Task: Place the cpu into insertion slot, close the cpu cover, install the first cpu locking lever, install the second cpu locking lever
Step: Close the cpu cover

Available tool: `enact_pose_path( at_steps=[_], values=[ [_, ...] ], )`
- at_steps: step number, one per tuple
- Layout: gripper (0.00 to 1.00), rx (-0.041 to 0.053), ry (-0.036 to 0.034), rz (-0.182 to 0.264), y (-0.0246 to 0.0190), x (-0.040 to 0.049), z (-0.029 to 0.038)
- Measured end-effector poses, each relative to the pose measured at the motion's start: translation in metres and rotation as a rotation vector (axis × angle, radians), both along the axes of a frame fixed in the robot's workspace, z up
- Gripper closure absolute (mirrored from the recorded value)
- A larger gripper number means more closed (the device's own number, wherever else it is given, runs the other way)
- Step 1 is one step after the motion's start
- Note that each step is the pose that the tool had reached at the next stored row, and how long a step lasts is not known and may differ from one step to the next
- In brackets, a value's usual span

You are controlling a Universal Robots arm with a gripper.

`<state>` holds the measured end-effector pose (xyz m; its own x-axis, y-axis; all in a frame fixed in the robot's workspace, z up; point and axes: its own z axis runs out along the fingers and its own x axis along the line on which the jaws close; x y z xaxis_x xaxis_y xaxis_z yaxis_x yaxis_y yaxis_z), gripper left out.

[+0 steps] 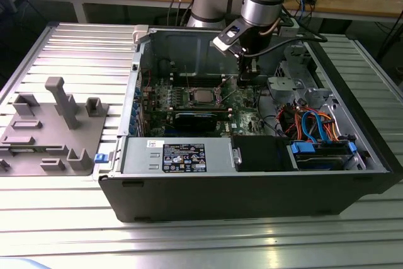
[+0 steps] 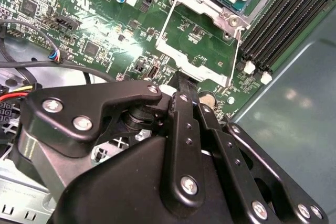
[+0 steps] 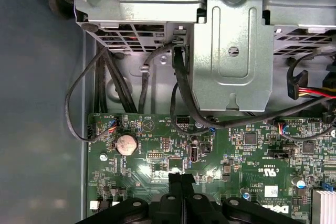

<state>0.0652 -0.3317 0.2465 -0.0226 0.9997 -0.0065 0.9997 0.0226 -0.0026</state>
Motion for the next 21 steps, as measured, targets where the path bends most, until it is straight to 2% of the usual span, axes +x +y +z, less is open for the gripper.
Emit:
enact_pose_path(
  at_steps=[2,14,21],
  values=[
    [0.89,0.0001,0.0000,0.000,0.0000,-0.0070,0.0000],
    [0.89,-0.0001,0.0000,0.000,0.0000,-0.0083,0.0000],
    [0.89,0.0000,0.0000,0.000,0.0000,-0.0134,0.0000]
  ],
)
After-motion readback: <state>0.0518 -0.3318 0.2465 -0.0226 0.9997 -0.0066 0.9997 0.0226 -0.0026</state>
